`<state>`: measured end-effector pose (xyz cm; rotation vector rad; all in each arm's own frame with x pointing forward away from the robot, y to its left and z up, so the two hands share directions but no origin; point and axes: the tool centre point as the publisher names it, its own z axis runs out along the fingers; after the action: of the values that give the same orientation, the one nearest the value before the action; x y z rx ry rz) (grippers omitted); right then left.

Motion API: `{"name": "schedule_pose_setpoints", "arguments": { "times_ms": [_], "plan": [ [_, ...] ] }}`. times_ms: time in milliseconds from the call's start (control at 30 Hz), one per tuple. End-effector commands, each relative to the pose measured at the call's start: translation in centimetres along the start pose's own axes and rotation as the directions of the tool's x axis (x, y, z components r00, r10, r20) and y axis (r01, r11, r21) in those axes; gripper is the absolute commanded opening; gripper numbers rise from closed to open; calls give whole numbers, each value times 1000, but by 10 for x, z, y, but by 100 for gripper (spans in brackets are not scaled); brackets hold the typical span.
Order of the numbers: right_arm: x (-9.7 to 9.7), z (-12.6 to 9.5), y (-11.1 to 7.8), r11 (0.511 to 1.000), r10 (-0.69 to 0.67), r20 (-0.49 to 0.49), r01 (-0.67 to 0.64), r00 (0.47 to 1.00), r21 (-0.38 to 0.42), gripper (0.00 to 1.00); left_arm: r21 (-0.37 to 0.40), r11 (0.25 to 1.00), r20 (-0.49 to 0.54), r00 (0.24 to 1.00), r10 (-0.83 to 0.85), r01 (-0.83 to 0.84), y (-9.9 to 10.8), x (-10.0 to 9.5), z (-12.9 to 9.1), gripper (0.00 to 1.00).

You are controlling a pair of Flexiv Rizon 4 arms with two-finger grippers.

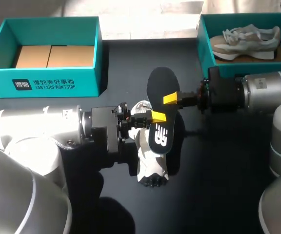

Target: Take the shoe out of the shoebox, open the shoe tongue, remove and reinsert the insole, then place the shoe into the shoebox

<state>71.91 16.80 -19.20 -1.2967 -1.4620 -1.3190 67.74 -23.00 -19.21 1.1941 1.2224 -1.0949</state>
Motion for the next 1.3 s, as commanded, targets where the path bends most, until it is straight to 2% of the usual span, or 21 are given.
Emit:
{"name": "schedule_pose_setpoints", "arguments": {
  "times_ms": [33,133,167,200,400,633,733,767,800,833,867,933,1300],
  "plan": [
    [-2,3,2,1000,-2,-2,2,1000,0,0,2,1000,-5,1000,-12,12,-5,5,-4,0],
    [-3,3,4,1000,-4,-5,4,1000,0,0,-5,1000,-12,1000,-28,28,-5,7,-5,0],
    [-4,3,5,1000,-3,-6,3,1000,0,0,-2,999,-13,999,-32,32,-5,7,-5,38],
    [-4,3,6,1000,0,-6,0,1000,0,0,-4,999,-5,999,-46,46,-6,6,-7,100],
    [-14,1,9,1000,18,-10,-18,1000,8,0,-29,997,-41,996,-77,76,6,-3,-38,100],
    [-27,3,9,999,43,-20,-43,999,13,0,-93,985,-202,966,-162,146,23,-24,-64,100],
    [-31,5,9,999,48,-24,-48,999,11,0,-145,979,-305,935,-184,145,27,-32,-68,100],
    [-32,6,9,999,49,-26,-48,998,11,0,-133,983,-350,922,-169,129,27,-34,-68,100],
    [-33,6,9,999,49,-28,-49,998,11,0,-151,978,-386,902,-191,143,28,-36,-69,100],
    [-34,7,10,999,49,-29,-49,998,11,0,-148,977,-476,855,-204,151,28,-37,-70,100],
    [-34,8,10,999,49,-31,-48,998,11,0,-147,977,-485,850,-206,153,29,-37,-70,100],
    [-35,9,11,999,47,-33,-47,998,11,0,-133,983,-568,803,-179,125,31,-36,-71,100],
    [-37,12,16,998,46,-28,-45,999,33,0,-133,983,-568,803,-179,125,31,-36,-71,100]
  ]
}}
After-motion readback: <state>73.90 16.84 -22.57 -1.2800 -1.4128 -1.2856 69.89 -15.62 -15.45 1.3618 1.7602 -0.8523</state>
